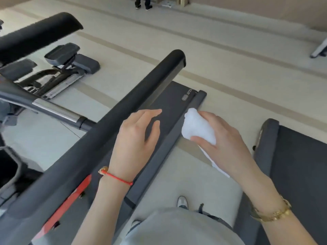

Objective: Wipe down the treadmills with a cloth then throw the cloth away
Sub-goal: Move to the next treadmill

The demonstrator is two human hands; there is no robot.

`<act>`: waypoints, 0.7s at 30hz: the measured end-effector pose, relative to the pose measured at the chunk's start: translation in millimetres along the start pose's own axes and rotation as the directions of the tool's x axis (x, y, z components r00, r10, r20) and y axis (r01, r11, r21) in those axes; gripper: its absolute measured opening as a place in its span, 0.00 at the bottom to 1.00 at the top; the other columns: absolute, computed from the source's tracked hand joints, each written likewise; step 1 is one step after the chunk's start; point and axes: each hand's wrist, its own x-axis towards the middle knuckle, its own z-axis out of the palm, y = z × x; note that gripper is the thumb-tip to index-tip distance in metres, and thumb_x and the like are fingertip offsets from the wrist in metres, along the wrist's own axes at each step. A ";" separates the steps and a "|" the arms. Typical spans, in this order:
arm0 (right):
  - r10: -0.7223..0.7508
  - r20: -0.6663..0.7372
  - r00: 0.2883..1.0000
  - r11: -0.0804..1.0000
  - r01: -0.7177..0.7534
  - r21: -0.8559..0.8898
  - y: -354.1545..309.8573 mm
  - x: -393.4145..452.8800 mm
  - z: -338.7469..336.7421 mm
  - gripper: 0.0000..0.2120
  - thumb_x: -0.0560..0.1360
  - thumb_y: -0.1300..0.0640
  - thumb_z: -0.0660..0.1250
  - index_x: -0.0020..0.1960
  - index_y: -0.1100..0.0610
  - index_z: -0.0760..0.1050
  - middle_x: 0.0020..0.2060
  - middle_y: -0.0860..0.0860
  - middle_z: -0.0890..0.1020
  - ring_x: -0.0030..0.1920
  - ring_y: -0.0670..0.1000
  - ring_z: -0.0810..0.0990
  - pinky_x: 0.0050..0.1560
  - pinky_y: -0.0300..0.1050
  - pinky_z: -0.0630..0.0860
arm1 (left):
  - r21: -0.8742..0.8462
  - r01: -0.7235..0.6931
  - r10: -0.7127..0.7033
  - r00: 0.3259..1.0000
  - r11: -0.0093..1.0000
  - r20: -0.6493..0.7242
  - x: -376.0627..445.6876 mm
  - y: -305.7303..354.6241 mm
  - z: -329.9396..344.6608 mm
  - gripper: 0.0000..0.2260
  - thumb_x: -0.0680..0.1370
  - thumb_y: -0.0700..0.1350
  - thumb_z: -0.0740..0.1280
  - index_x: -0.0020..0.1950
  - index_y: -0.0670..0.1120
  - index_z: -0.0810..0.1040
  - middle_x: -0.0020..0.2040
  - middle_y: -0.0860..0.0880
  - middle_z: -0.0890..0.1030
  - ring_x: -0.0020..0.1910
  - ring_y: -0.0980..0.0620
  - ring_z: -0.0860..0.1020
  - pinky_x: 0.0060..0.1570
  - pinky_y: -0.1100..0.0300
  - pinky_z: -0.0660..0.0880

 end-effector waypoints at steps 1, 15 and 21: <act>0.022 -0.011 1.000 1.000 -0.022 -0.004 12.0 1.2 -8.3 0.24 0.75 0.45 0.66 0.67 0.34 0.61 0.60 0.37 0.73 0.54 0.44 0.73 0.51 0.46 0.72 | -0.007 -0.005 0.005 1.000 1.000 0.017 6.2 6.9 13.4 0.12 0.80 0.41 0.64 0.64 0.45 0.78 0.57 0.51 0.80 0.51 0.53 0.78 0.55 0.52 0.77; 0.257 -0.128 0.958 0.965 -0.261 -0.013 128.1 22.8 -96.1 0.25 0.76 0.46 0.66 0.70 0.38 0.62 0.62 0.41 0.73 0.57 0.49 0.74 0.54 0.50 0.74 | -0.087 -0.079 0.096 0.972 0.993 0.217 87.1 73.9 145.7 0.12 0.80 0.40 0.66 0.62 0.44 0.79 0.56 0.51 0.81 0.29 0.65 0.67 0.43 0.60 0.72; 0.352 -0.208 0.913 0.934 -0.356 0.015 169.4 43.0 -112.6 0.25 0.76 0.44 0.66 0.70 0.38 0.62 0.62 0.41 0.73 0.56 0.49 0.75 0.52 0.48 0.74 | -0.141 -0.155 0.191 0.934 0.978 0.302 141.4 84.6 198.9 0.11 0.79 0.39 0.66 0.62 0.43 0.80 0.57 0.50 0.81 0.32 0.61 0.69 0.44 0.60 0.72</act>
